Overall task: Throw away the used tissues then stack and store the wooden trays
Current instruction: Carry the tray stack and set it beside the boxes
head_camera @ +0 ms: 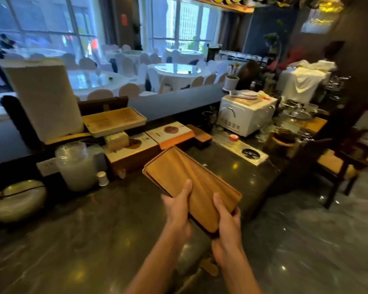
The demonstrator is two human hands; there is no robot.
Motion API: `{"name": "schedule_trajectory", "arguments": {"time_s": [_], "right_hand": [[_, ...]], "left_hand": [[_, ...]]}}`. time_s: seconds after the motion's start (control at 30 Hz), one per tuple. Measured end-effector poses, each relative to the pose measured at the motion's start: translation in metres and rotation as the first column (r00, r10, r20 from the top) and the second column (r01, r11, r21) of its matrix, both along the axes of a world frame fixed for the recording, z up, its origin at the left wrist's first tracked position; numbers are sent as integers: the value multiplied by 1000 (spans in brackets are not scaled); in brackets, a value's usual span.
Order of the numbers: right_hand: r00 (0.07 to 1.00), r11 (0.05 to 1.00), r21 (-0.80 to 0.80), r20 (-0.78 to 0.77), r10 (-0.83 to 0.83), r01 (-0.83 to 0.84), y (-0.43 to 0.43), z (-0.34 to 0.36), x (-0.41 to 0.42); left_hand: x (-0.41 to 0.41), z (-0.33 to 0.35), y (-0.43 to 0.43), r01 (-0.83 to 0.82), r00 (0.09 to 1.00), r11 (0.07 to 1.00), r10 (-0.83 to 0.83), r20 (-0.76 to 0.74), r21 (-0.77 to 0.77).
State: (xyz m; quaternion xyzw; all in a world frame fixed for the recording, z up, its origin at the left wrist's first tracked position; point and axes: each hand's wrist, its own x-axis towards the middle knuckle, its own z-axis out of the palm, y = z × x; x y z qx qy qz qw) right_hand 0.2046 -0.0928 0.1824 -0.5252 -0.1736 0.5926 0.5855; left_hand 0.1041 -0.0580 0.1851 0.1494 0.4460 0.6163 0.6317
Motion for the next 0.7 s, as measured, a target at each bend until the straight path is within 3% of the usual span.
{"name": "schedule_trajectory", "arguments": {"time_s": [0.17, 0.23, 0.33, 0.4, 0.47, 0.7], "right_hand": [[969, 959, 145, -17, 247, -242, 20, 17, 123], [950, 927, 209, 45, 310, -313, 42, 30, 180], [891, 889, 169, 249, 380, -426, 89, 62, 252], [780, 837, 88, 426, 458, -540, 116, 78, 282], [706, 829, 56, 557, 436, -556, 142, 83, 301], [802, 845, 248, 518, 298, -474, 226, 55, 346]], "left_hand": [[60, 23, 55, 217, 970, 975, -221, -101, -48], [93, 36, 77, 295, 948, 955, -294, -123, -15], [147, 55, 107, 358, 924, 932, -344, -166, 58], [187, 63, 125, 399, 896, 912, -367, -248, 92], [225, 69, 144, 434, 864, 889, -366, -345, 144], [297, 76, 219, 349, 798, 909, -161, -581, 229]]}}
